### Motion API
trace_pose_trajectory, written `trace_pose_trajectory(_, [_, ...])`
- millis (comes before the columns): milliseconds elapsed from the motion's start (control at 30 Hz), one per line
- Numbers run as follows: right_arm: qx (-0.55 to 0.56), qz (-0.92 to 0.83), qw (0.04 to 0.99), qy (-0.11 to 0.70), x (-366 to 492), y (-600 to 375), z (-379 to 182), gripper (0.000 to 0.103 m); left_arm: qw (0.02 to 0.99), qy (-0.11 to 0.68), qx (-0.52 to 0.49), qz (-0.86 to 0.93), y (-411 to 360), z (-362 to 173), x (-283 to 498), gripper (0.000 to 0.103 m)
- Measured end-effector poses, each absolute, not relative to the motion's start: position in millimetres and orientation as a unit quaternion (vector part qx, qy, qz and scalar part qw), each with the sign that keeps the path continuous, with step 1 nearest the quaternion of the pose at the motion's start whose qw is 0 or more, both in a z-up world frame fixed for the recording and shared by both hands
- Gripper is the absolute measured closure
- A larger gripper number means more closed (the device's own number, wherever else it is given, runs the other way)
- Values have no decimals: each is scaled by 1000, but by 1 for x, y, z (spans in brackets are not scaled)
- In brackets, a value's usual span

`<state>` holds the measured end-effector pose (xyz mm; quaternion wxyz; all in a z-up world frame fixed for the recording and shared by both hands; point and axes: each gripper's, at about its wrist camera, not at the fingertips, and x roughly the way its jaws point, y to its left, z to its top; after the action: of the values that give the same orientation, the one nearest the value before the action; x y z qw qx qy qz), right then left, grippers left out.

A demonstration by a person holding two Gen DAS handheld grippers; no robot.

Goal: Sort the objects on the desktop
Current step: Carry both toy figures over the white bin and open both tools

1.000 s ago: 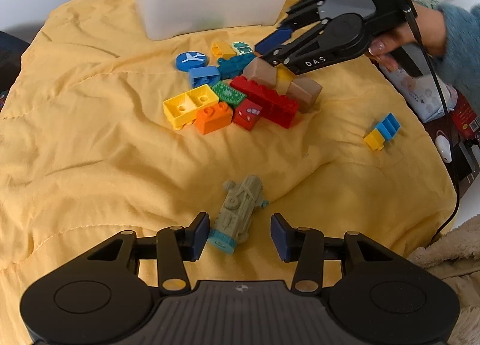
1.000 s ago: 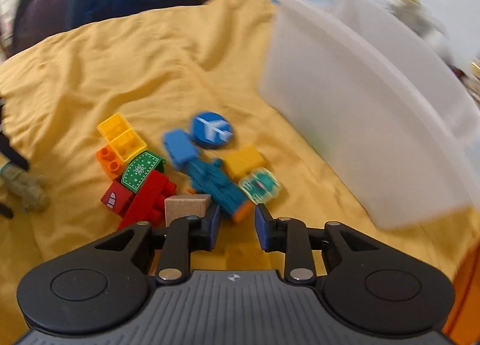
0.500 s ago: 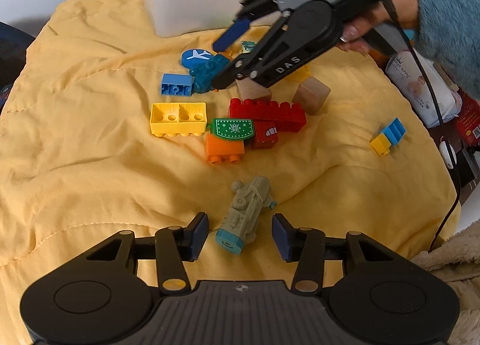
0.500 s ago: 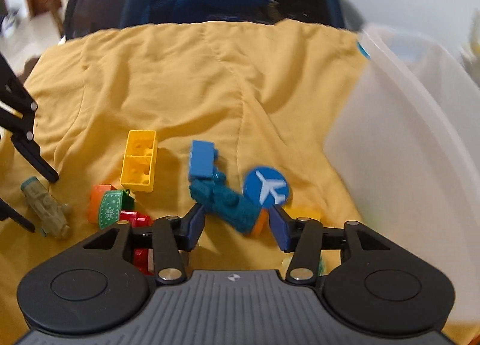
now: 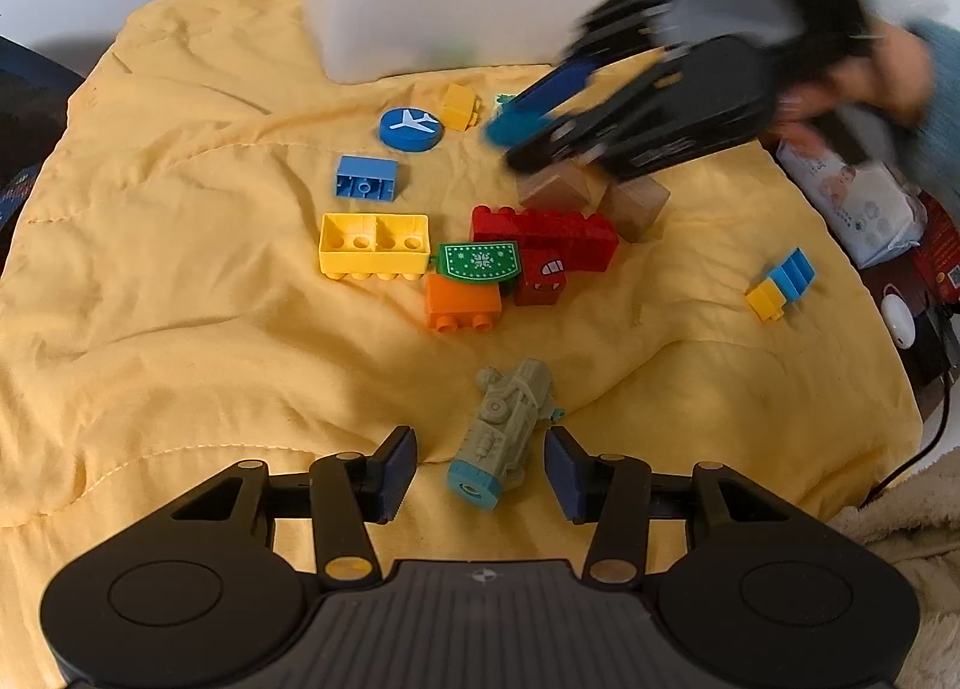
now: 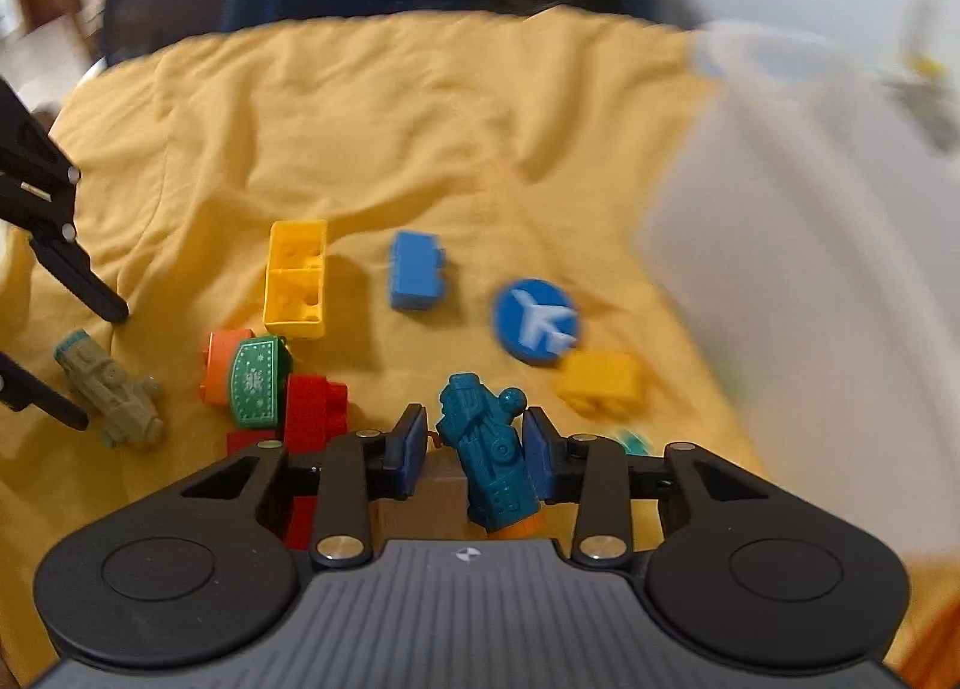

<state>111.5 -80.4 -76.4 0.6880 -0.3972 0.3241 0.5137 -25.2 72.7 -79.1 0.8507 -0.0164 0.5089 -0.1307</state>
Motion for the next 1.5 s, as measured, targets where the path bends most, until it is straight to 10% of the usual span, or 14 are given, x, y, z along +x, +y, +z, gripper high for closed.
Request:
trace_pose_trajectory(167, [-277,463,761,360,88,-137,-37,65,844,516,4,-146,68,-86,-20,52])
trace_pose_trajectory(267, [-216,426,779,407,81,-163,-40,64,845,521,38,-118,61,-85,-14,74])
trace_pose_trajectory(567, [-94,309,815,481,62,-182,-91,58,844,525,-22,-106,53,-85,2,69])
trace_pose_trajectory(1000, [-205,344,830,388,28,-183,-85,55,842,526,8,-121,47,-88,-1,55])
trace_pose_trajectory(1133, [-201,328,823,418,36,-182,-99,59,844,523,30,-118,43,-87,-5,74])
trace_pose_trajectory(1200, [-184,333,820,428,34,-186,-99,75,845,519,19,-131,45,-84,-8,74])
trace_pose_trajectory(1500, [-164,346,832,402,21,-188,-61,75,872,467,30,-144,43,-44,-7,74])
